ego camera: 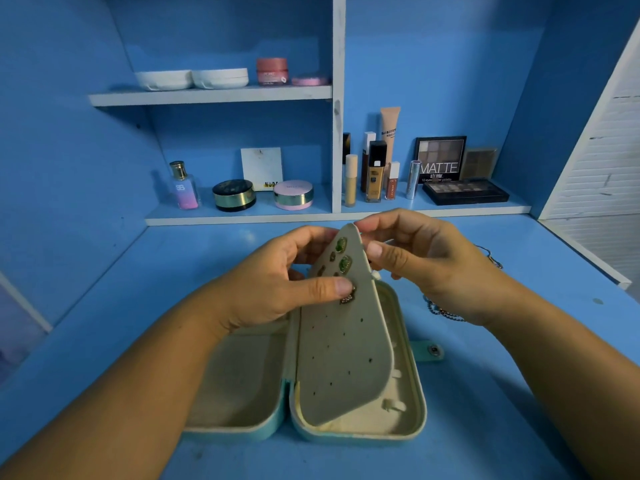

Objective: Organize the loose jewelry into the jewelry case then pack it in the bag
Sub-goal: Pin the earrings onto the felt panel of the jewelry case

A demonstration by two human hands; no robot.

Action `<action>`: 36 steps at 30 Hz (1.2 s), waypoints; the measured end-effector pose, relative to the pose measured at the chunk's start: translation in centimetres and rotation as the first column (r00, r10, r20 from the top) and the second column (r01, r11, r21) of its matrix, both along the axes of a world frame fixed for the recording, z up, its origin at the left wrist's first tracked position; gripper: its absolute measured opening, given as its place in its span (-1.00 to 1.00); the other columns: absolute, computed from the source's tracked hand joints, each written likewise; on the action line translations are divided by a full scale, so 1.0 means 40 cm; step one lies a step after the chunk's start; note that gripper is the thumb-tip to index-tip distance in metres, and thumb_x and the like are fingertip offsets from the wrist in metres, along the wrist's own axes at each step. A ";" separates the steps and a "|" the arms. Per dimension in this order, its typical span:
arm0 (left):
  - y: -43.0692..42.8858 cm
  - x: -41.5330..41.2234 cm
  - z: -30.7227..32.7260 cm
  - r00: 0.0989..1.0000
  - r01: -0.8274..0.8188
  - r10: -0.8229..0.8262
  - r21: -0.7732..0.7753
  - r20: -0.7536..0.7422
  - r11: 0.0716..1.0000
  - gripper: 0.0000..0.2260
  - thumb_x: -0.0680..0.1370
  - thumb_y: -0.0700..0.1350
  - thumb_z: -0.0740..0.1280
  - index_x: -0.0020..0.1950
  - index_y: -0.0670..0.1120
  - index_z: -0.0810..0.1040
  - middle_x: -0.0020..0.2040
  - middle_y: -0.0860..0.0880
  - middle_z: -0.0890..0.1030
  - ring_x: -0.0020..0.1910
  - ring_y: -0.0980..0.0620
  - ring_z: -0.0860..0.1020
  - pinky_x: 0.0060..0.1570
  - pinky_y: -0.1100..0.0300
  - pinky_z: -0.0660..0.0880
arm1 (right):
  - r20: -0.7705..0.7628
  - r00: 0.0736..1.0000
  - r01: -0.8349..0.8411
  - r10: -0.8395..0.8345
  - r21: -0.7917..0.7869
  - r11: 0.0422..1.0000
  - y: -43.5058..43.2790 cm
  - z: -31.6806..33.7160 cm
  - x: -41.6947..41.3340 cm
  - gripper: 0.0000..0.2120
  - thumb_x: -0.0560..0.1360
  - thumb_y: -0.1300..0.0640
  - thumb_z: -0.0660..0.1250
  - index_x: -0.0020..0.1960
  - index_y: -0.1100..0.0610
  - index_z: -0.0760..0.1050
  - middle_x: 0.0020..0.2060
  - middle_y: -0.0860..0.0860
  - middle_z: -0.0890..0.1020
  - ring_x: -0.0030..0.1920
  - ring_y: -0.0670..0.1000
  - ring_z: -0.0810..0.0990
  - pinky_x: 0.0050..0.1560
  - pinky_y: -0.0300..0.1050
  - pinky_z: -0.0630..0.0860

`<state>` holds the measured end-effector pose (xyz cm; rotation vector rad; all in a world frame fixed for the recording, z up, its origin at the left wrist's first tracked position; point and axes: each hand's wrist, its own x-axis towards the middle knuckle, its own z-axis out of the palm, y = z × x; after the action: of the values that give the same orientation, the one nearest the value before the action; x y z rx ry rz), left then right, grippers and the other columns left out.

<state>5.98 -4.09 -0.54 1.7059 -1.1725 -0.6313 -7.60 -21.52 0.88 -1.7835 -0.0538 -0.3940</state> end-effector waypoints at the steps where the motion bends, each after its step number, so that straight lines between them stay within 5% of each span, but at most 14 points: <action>1: -0.001 0.001 -0.002 1.000 -0.003 0.003 -0.006 -0.006 1.000 -0.25 0.22 0.30 0.53 0.33 0.06 0.45 0.22 0.04 0.57 0.26 0.04 0.52 0.19 -0.08 0.52 | -0.008 1.000 0.005 -0.006 -0.018 1.000 -0.003 0.001 0.000 -0.69 0.38 0.08 0.32 0.11 0.12 0.55 -0.03 0.21 0.62 -0.18 -0.07 0.55 -0.20 -0.39 0.45; 4: -0.003 0.004 -0.005 1.000 -0.020 0.019 -0.019 -0.014 1.000 -0.29 0.22 0.23 0.54 0.30 0.06 0.45 0.19 0.03 0.57 0.24 0.06 0.52 0.17 0.03 0.52 | -0.030 0.989 0.141 -0.147 -0.142 0.980 -0.041 -0.002 0.004 -0.78 0.43 0.01 0.32 0.06 -0.02 0.58 -0.12 -0.03 0.65 -0.20 -0.13 0.55 -0.22 -0.34 0.46; 7: -0.001 0.006 -0.007 1.000 -0.020 0.020 -0.029 -0.004 0.999 -0.33 0.22 0.21 0.52 0.28 0.07 0.46 0.19 0.02 0.56 0.25 0.07 0.50 0.24 0.02 0.50 | 0.013 0.900 0.391 -0.436 -0.467 0.793 -0.103 -0.015 0.012 -0.91 0.53 0.03 0.32 -0.01 -0.15 0.55 -0.19 -0.25 0.58 -0.20 -0.18 0.55 -0.32 -0.38 0.42; 10: 0.002 0.009 -0.004 1.000 -0.021 0.020 -0.041 -0.015 0.999 -0.38 0.24 0.17 0.47 0.26 0.08 0.47 0.15 0.05 0.56 0.23 0.06 0.50 0.24 0.00 0.49 | 0.005 0.829 0.418 -0.559 -0.668 0.615 -0.149 -0.034 0.014 -0.88 0.56 0.10 0.28 0.03 -0.10 0.52 -0.21 -0.26 0.50 -0.22 -0.15 0.50 -0.33 -0.35 0.33; 16: 0.010 0.024 -0.001 0.998 0.014 -0.021 -0.101 -0.066 0.995 -0.39 0.22 0.12 0.49 0.23 -0.01 0.48 0.06 0.12 0.57 0.11 0.13 0.52 0.09 0.20 0.48 | -0.047 0.822 0.282 -0.568 -0.833 0.477 -0.194 -0.077 0.033 -0.80 0.55 0.17 0.28 0.12 0.00 0.59 0.05 -0.01 0.57 -0.09 -0.04 0.40 -0.09 -0.18 0.32; 24: 0.019 0.050 -0.010 0.985 0.025 -0.050 -0.144 -0.168 0.989 -0.23 0.14 0.27 0.59 0.21 -0.07 0.49 0.07 0.03 0.56 0.12 0.05 0.51 0.15 0.17 0.47 | -0.050 0.803 0.251 -0.594 -0.876 0.412 -0.223 -0.083 0.035 -0.84 0.53 0.12 0.31 0.05 -0.03 0.62 -0.06 0.00 0.52 -0.02 -0.02 0.31 -0.08 -0.14 0.31; 36: 0.026 0.060 -0.015 0.968 0.077 -0.118 -0.186 -0.220 0.980 -0.35 0.19 0.07 0.57 0.19 -0.11 0.46 -0.01 0.04 0.52 -0.02 0.15 0.50 0.03 0.25 0.44 | -0.089 0.829 0.211 -0.552 -0.864 0.457 -0.202 -0.097 0.051 -0.84 0.51 -0.02 0.35 0.01 0.00 0.63 -0.02 0.01 0.49 0.13 0.06 0.37 0.11 0.00 0.42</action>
<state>8.38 -3.06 -1.12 1.3924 -1.1166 -0.7421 -5.54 -29.58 -3.01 -2.8363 0.5539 -0.3833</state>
